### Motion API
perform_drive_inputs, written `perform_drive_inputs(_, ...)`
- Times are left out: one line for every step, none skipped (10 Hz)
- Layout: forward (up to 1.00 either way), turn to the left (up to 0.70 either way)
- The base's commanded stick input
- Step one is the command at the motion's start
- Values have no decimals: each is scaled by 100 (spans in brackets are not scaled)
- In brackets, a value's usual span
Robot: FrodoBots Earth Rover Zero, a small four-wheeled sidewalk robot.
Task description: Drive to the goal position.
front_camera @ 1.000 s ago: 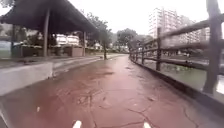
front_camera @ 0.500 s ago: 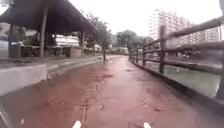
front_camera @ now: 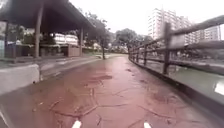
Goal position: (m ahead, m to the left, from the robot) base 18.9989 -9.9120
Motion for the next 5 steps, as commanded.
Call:
perform_drive_inputs(50,0)
perform_drive_inputs(50,0)
perform_drive_inputs(50,0)
perform_drive_inputs(50,0)
perform_drive_inputs(50,0)
